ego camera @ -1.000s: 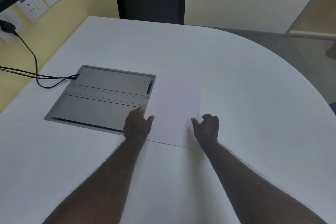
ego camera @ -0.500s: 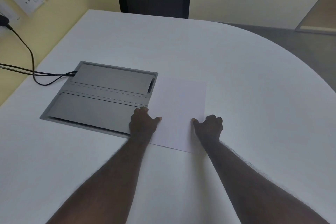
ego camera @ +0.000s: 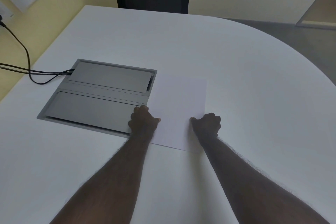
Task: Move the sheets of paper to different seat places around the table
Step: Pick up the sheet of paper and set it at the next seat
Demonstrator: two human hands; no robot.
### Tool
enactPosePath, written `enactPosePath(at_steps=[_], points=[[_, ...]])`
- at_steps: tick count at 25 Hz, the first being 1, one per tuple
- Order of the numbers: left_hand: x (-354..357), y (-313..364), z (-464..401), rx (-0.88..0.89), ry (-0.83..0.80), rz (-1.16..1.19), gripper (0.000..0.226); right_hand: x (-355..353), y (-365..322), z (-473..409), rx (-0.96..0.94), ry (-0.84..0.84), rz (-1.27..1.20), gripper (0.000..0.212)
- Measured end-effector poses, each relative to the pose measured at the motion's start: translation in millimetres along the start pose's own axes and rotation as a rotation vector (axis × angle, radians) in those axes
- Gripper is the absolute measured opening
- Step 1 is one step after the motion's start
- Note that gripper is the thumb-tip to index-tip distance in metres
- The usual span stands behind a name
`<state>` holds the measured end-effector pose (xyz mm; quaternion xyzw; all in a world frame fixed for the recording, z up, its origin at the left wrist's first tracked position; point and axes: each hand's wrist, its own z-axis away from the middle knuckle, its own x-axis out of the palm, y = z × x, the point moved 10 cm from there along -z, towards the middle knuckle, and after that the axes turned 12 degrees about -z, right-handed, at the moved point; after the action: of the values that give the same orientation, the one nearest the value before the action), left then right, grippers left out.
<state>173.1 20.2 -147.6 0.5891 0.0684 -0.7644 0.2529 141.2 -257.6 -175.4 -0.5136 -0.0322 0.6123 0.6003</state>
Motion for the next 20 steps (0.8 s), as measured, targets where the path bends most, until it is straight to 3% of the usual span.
enactPosePath(at_steps=[16, 20], points=[[-2, -1, -1, -0.056, 0.005, 0.104, 0.06, -8, -6, -2, -0.176, 0.026, -0.22, 0.016], [1, -1, -3, -0.054, 0.003, 0.104, 0.067, -4, -3, -4, -0.168, 0.003, -0.22, 0.035]])
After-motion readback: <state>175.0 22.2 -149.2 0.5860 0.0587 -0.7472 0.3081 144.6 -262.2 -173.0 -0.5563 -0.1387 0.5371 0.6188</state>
